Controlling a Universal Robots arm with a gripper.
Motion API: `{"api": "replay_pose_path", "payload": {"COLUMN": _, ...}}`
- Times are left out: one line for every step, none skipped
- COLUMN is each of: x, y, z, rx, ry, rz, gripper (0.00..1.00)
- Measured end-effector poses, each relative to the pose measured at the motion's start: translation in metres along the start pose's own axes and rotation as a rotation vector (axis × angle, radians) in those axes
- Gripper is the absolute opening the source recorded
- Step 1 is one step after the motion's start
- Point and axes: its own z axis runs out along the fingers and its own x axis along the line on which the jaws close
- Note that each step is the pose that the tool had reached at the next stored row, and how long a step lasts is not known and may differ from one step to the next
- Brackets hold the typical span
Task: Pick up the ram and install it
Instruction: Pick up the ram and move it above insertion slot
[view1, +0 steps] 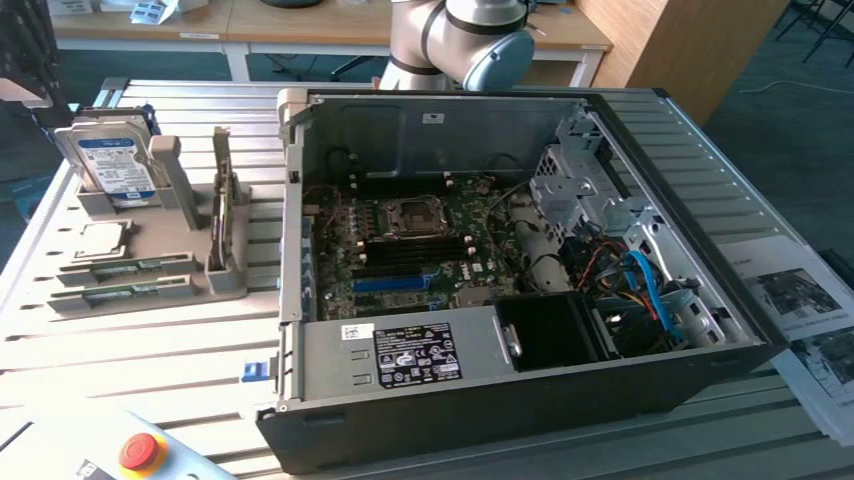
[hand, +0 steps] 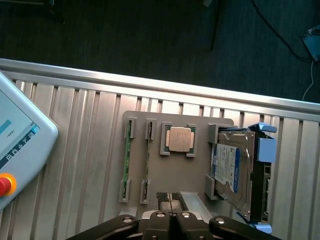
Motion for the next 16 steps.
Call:
{"api": "replay_pose_path", "payload": {"x": 0.0000, "y": 0.0000, "z": 0.0000, "rx": 0.0000, "ry": 0.0000, "rz": 0.001, "gripper": 0.10}}
{"api": "replay_pose_path", "payload": {"x": 0.0000, "y": 0.0000, "z": 0.0000, "rx": 0.0002, "ry": -0.0002, "rz": 0.005, "gripper": 0.10}}
{"api": "replay_pose_path", "payload": {"x": 0.0000, "y": 0.0000, "z": 0.0000, "rx": 0.0004, "ry": -0.0006, "rz": 0.012, "gripper": 0.10}}
{"api": "replay_pose_path", "payload": {"x": -0.0001, "y": -0.0001, "z": 0.0000, "rx": 0.0005, "ry": -0.0009, "rz": 0.020, "gripper": 0.10}}
{"api": "replay_pose_path", "payload": {"x": -0.0001, "y": 0.0000, "z": 0.0000, "rx": 0.0007, "ry": -0.0014, "rz": 0.031, "gripper": 0.10}}
{"api": "replay_pose_path", "payload": {"x": -0.0001, "y": 0.0000, "z": 0.0000, "rx": 0.0009, "ry": -0.0017, "rz": 0.039, "gripper": 0.10}}
{"api": "replay_pose_path", "payload": {"x": 0.0000, "y": 0.0000, "z": 0.0001, "rx": 0.0012, "ry": -0.0021, "rz": 0.045, "gripper": 0.10}}
{"api": "replay_pose_path", "payload": {"x": 0.0000, "y": 0.0000, "z": 0.0001, "rx": 0.0012, "ry": -0.0022, "rz": 0.046, "gripper": 0.10}}
{"api": "replay_pose_path", "payload": {"x": 0.0000, "y": 0.0000, "z": 0.0001, "rx": 0.0013, "ry": -0.0021, "rz": 0.046, "gripper": 0.10}}
{"api": "replay_pose_path", "payload": {"x": 0.0000, "y": 0.0000, "z": 0.0000, "rx": 0.0012, "ry": -0.0021, "rz": 0.046, "gripper": 0.10}}
{"api": "replay_pose_path", "payload": {"x": 0.0000, "y": 0.0000, "z": 0.0000, "rx": 0.0011, "ry": -0.0021, "rz": 0.046, "gripper": 0.10}}
{"api": "replay_pose_path", "payload": {"x": 0.0000, "y": 0.0000, "z": 0.0000, "rx": 0.0011, "ry": -0.0021, "rz": 0.046, "gripper": 0.10}}
{"api": "replay_pose_path", "payload": {"x": 0.0000, "y": 0.0000, "z": 0.0001, "rx": 0.0012, "ry": -0.0022, "rz": 0.046, "gripper": 0.10}}
{"api": "replay_pose_path", "payload": {"x": 0.0000, "y": 0.0000, "z": 0.0000, "rx": 0.0012, "ry": -0.0021, "rz": 0.046, "gripper": 0.10}}
{"api": "replay_pose_path", "payload": {"x": 0.0000, "y": 0.0000, "z": 0.0001, "rx": 0.0012, "ry": -0.0021, "rz": 0.046, "gripper": 0.10}}
{"api": "replay_pose_path", "payload": {"x": 0.0000, "y": 0.0000, "z": 0.0001, "rx": 0.0012, "ry": -0.0021, "rz": 0.046, "gripper": 0.10}}
